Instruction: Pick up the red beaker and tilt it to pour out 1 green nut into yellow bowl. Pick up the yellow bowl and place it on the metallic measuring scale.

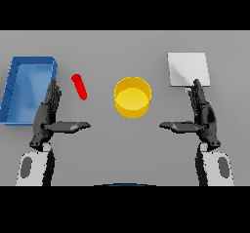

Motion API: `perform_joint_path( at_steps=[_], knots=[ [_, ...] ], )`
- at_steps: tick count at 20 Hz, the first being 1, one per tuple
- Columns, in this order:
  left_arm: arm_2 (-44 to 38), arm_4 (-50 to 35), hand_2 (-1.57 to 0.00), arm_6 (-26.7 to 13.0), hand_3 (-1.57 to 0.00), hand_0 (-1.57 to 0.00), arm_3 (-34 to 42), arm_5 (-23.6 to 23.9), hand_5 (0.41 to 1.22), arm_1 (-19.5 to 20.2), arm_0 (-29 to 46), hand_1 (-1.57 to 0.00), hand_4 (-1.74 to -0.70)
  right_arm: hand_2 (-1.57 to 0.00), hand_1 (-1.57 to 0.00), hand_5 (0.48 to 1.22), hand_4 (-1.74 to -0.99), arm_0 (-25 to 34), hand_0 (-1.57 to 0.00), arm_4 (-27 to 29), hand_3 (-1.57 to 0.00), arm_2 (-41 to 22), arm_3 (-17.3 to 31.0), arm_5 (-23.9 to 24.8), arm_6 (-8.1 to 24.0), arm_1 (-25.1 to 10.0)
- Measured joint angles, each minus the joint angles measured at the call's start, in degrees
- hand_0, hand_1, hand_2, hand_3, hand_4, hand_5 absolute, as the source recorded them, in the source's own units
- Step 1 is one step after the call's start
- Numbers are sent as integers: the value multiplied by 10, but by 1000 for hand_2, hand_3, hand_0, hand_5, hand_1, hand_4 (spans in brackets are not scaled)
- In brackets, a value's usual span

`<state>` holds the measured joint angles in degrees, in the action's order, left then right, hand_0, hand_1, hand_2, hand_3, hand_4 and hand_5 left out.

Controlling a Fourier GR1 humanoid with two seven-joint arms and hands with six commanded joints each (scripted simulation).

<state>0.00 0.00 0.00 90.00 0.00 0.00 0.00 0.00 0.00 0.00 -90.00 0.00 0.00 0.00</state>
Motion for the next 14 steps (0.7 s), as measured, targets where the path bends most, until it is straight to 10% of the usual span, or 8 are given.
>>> perform_joint_path(
  at_steps=[6, 8, 14],
  knots=[
    [1, -3, 1, 6, 1, 1, 11, -5, 660, 4, 15, 1, -1141, 1, 1, 578, -1071, 0, 1, -5, 1, -5, 3, 5, 2, 6],
    [41, 43, 1, 33, 1, 1, 77, -17, 660, 32, 66, 1, -1144, 1, 1, 576, -1066, -27, 1, -114, 1, -51, -37, 36, -61, -25],
    [73, 76, 1, -38, 1, 1, 129, -24, 650, 48, 90, 1, -1137, 1, 1, 607, -1131, -47, 1, -156, 1, -79, -68, 36, -45, -32]
  ],
)
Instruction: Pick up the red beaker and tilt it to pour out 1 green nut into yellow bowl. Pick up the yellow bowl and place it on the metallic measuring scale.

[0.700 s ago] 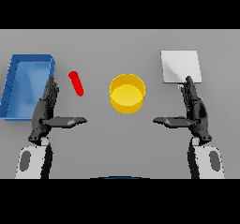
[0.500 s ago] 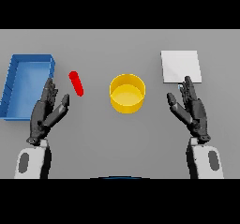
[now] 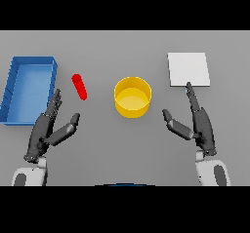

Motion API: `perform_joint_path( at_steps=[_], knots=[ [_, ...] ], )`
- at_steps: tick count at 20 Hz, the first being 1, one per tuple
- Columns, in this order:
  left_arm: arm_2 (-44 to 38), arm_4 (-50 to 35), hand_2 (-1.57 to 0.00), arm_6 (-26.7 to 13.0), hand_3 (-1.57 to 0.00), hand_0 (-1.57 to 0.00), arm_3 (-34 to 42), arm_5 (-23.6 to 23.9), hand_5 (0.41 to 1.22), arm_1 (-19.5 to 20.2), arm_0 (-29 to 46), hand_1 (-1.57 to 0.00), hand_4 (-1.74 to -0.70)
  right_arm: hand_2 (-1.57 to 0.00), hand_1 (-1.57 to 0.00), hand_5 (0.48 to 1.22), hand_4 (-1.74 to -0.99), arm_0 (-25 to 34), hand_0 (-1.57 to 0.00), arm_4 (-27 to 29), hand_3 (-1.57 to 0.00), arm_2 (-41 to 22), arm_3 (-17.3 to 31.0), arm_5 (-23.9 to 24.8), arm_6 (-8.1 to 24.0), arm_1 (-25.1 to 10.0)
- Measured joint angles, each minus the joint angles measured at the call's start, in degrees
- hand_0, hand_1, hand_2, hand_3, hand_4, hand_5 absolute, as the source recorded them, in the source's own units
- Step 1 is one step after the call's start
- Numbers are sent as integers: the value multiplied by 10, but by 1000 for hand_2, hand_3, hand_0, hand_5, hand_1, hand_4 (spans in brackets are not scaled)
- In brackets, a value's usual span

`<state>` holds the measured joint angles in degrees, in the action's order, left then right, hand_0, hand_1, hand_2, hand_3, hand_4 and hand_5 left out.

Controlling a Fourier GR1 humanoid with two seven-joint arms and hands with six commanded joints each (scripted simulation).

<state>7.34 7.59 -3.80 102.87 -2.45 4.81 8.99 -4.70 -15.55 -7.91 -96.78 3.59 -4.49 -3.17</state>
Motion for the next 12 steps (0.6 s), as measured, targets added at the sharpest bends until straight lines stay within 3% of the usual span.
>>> perform_joint_path(
  at_steps=[5, 6, 12],
  knots=[
    [-18, -4, 1, -26, 1, 1, -76, -1, 645, -1, -67, 1, -1158, 1, 1, 627, -1197, 4, 1, 33, 1, 7, -11, -25, -6, -6],
    [-23, -7, 1, -18, 1, 1, -92, -2, 648, -1, -76, 1, -1169, 1, 1, 627, -1209, 10, 1, 35, 1, 10, -7, -25, 3, -6],
    [-53, -3, 1, 15, 1, 1, -233, -1, 636, 1, -182, 1, -1180, 1, 1, 626, -1229, -1, 1, 46, 1, 13, -2, -32, -16, -6]
  ],
)
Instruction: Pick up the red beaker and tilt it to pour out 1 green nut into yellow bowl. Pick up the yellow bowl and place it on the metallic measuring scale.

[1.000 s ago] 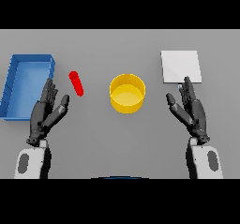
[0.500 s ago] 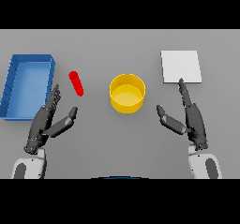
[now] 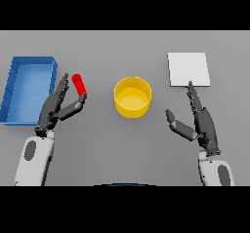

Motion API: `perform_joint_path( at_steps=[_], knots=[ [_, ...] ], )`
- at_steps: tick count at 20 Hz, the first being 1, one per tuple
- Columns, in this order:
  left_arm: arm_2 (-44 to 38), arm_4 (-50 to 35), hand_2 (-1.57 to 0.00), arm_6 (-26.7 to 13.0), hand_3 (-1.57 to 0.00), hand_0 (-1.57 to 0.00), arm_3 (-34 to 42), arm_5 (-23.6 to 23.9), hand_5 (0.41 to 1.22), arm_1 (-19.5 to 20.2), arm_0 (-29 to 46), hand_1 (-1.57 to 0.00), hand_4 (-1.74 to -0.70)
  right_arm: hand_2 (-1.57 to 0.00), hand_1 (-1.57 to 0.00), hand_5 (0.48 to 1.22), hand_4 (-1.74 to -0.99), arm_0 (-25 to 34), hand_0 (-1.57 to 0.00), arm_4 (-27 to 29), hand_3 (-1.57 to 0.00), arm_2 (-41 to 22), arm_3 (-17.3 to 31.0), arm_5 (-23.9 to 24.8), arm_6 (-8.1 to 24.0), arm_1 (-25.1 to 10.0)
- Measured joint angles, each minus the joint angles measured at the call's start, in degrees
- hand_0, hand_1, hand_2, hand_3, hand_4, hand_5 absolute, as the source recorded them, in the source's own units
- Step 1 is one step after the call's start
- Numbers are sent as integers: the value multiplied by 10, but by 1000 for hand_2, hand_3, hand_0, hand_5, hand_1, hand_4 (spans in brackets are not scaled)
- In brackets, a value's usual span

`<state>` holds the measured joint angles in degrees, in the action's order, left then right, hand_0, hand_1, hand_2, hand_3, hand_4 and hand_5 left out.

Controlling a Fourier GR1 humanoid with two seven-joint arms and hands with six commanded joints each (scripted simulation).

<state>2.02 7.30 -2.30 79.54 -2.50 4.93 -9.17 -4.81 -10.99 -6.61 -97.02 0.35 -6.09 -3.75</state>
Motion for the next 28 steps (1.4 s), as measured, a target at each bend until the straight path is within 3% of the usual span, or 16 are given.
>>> perform_joint_path(
  at_steps=[5, 9, 12, 16, 19, 21, 23, 24, 27, 28],
  knots=[
    [-8, 9, 1, 40, 1, 1, -82, -2, 654, -2, -63, 1, -1201, 1, 1, 628, -1229, 10, 1, -1, 1, 2, 6, -1, 12, -3],
    [-13, 25, 1, 37, 1, 1, -127, 15, 664, 0, -105, 1, -1196, 1, 1, 634, -1233, -4, 1, 2, 1, 0, -6, -1, 0, 0],
    [-17, 31, 1, 38, 1, 1, -167, 25, 673, -9, -133, 1, -1207, 1, 1, 639, -1240, -3, 1, 4, 1, 3, -4, 0, 13, 1],
    [-36, 19, 1, 71, 1, 1, -207, 28, 700, -13, -159, 1, -1270, 1, 1, 643, -1244, 1, 1, 2, 1, 3, 3, 2, 9, 2],
    [-59, 2, -54, 122, -37, -4, -255, 36, 738, -28, -178, -7, -1328, 1, 1, 644, -1244, 0, 1, 3, 1, 3, -8, 3, 14, 2],
    [-69, -7, -287, 133, -254, -207, -273, 37, 787, -34, -188, -230, -1401, 1, 1, 645, -1240, -7, 1, 3, 1, 3, -17, 3, 12, 0],
    [-76, -4, -662, 141, -728, -551, -298, 56, 943, -42, -204, -588, -1471, 1, 1, 648, -1237, -8, 1, 0, 1, 4, -12, 4, 13, -1],
    [-74, 5, -844, 143, -884, -755, -296, 74, 999, -47, -201, -783, -1519, 1, 1, 648, -1239, -5, 1, 4, 1, 7, -10, 6, 11, 0],
    [-57, 38, -1199, 174, -1108, -1153, -314, 99, 1107, -46, -210, -1168, -1615, 1, 1, 650, -1241, -7, 1, 4, 1, 5, -5, 3, 13, 1],
    [-52, 40, -1273, 164, -1154, -1237, -307, 96, 1130, -42, -207, -1248, -1636, 1, 1, 650, -1242, -4, 1, 6, 1, 9, -8, 4, 9, -2]
  ],
)
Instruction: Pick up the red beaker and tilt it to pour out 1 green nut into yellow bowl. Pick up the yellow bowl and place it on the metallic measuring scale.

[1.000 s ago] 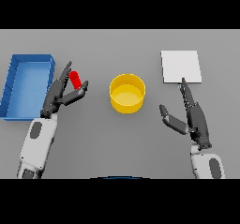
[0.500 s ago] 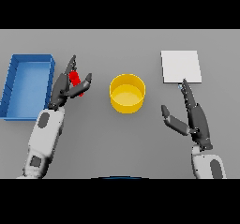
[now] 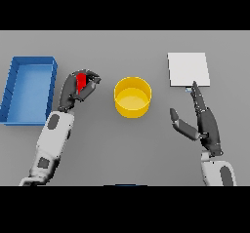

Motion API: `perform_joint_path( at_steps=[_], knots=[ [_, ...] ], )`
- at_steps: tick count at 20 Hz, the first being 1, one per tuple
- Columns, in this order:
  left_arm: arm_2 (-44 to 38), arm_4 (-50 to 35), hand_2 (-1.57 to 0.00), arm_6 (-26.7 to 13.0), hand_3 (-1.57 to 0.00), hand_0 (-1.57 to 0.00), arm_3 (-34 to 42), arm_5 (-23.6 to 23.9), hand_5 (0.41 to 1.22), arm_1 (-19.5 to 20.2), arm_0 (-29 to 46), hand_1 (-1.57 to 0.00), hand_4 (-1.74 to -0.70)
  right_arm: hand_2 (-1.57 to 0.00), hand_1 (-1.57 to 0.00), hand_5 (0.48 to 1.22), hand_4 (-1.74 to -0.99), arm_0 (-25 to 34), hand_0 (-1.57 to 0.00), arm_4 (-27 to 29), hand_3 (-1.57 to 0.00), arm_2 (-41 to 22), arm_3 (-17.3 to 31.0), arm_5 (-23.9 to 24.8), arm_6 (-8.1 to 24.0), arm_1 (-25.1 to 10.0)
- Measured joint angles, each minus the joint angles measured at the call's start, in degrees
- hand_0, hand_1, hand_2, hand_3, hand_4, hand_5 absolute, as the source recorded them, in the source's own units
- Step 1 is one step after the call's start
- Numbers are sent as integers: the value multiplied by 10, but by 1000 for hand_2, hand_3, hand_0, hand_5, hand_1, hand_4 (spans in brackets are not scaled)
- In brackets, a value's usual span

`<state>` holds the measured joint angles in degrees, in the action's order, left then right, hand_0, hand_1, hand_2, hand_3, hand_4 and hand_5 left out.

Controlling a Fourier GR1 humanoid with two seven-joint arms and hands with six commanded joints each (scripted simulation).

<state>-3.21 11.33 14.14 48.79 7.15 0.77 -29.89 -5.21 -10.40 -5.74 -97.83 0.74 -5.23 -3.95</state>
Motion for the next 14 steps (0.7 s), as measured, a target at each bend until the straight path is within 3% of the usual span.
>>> perform_joint_path(
  at_steps=[3, 5, 9, 14],
  knots=[
    [3, -3, -1419, 3, -1357, -1400, 6, 0, 1174, -3, 6, -1406, -1542, 1, 1, 644, -1255, -7, 1, 4, 1, -4, -7, -4, -8, 4],
    [-3, -13, -1473, -13, -1434, -1462, 16, -11, 1165, -4, 4, -1465, -1614, 1, 1, 642, -1245, 1, 1, 2, 1, -8, 0, -3, 11, 11],
    [-17, -70, -1531, -5, -1515, -1526, 57, -53, 1140, -7, 8, -1528, -1689, 1, 1, 644, -1236, -1, 1, -7, 1, -7, 1, 2, 0, 5],
    [2, -73, -1558, -54, -1553, -1556, 111, -64, 1130, 17, -2, -1557, -1724, 1, 1, 653, -1219, -8, 1, -6, 1, -7, 0, -2, -17, 2]
  ],
)
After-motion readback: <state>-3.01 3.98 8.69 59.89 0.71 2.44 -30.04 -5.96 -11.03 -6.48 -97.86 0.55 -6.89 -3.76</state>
